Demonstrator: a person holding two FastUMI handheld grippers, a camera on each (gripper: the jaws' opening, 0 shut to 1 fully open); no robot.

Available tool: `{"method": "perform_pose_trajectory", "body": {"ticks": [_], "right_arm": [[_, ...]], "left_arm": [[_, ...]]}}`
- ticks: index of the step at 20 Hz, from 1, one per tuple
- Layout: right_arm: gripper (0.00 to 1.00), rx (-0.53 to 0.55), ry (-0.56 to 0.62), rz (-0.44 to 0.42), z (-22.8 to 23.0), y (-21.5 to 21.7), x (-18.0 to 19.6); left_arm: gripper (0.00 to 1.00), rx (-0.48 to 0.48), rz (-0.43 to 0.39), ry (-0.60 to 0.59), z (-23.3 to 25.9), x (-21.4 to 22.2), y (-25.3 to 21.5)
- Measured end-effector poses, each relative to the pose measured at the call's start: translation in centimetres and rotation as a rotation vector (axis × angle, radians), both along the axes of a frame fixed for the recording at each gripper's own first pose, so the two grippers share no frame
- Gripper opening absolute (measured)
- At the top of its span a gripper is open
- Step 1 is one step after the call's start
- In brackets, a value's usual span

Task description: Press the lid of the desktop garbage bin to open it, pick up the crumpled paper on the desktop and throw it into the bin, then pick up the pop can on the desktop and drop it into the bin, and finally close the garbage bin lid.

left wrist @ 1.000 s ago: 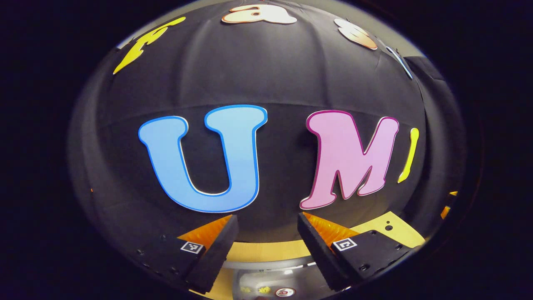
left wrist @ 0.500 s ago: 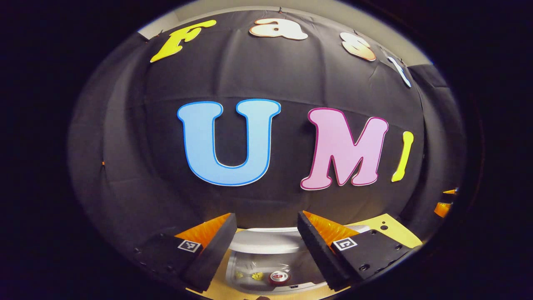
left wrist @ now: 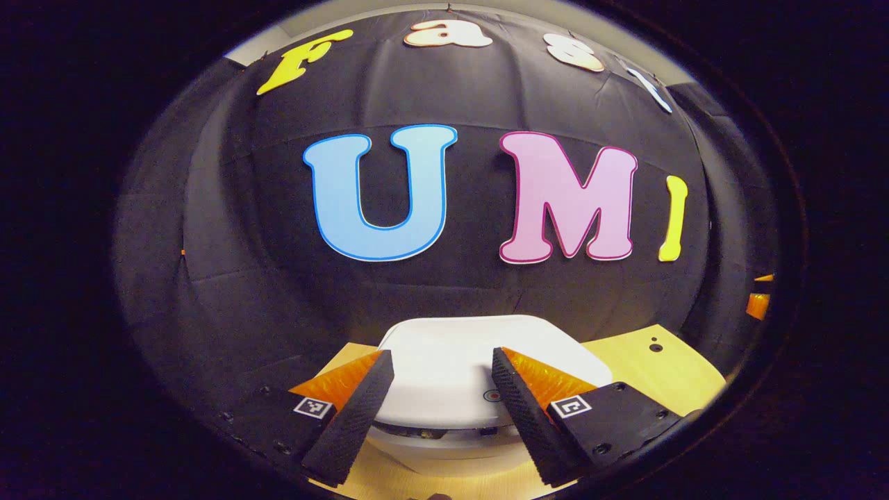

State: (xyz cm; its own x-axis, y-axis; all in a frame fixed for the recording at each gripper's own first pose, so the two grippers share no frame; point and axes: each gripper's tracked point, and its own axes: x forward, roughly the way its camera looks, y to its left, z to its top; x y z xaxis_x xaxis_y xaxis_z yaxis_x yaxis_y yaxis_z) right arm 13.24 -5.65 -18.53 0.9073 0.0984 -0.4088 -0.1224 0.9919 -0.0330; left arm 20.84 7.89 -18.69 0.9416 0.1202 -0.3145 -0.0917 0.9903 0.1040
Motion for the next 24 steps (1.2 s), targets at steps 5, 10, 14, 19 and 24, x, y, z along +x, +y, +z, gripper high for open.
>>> {"method": "perform_pose_trajectory", "body": {"ticks": [5, 10, 14, 19, 24], "right_arm": [[0.97, 0.012, 0.008, -0.010, -0.2, -0.4, 0.0], [0.97, 0.060, 0.004, -0.016, 0.0, 0.4, 0.1], [0.96, 0.069, -0.008, -0.003, 0.8, 1.0, -0.2], [0.97, 0.102, -0.055, -0.024, 3.4, 1.1, -2.0], [0.87, 0.067, -0.146, -0.034, 7.6, 1.9, -5.7]], "left_arm": [[0.99, 0.004, 0.004, 0.032, -1.6, -0.5, -0.5], [1.00, 0.047, -0.005, 0.053, -2.4, -0.8, -0.9], [0.99, 0.020, 0.016, 0.017, -1.6, -1.1, -2.1], [0.96, -0.027, 0.075, -0.051, 0.7, -4.5, -3.7], [0.95, -0.028, 0.075, -0.156, 6.9, -11.6, -6.9]]}}
